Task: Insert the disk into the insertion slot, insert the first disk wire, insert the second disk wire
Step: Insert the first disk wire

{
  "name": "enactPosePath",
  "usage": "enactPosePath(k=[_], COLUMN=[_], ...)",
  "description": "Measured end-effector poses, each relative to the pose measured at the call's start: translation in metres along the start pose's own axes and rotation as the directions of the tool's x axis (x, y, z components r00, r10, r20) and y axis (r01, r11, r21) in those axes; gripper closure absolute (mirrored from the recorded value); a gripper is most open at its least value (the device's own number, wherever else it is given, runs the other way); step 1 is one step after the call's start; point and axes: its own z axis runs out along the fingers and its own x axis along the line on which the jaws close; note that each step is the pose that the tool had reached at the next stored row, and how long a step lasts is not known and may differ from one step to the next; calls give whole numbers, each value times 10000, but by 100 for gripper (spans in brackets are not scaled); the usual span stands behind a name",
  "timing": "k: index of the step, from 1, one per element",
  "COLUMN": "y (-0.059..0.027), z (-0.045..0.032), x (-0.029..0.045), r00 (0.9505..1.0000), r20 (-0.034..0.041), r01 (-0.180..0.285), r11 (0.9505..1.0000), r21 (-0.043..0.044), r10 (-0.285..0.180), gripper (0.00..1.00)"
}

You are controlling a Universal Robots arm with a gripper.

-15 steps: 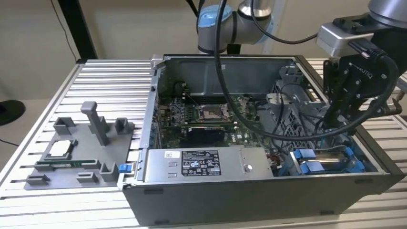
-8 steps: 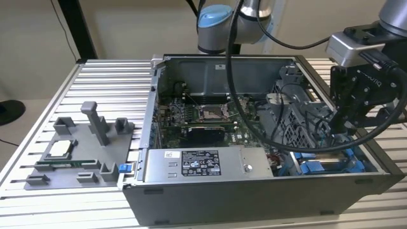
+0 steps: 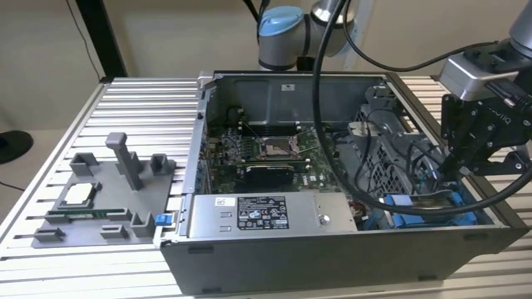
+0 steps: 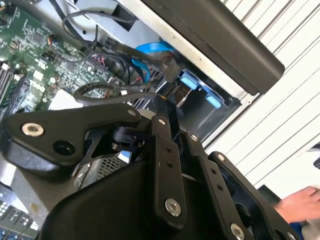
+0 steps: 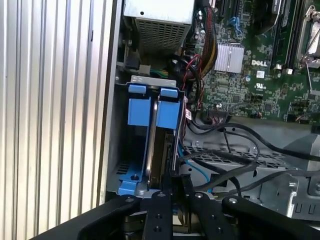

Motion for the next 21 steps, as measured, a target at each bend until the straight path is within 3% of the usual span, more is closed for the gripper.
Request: enactPosePath(k=[6,10,15,18,19,21], y=[-14,-16,-14,-13,-13,-19], z=[40,92,133,158,166,177], x=[4,5,7,8,9,10], r00=[10000,9987,9912,9875,9867,9863], r20=[-3,-15,-39,-52,-59,-72], r01=[-60,-500,-1325,-1576,-1627,-1647], r11=[10000,9987,9912,9875,9867,9863], r21=[2,19,35,42,25,-87], r10=[60,500,1325,1576,1627,1647], gripper=[100,100,100,100,100,100])
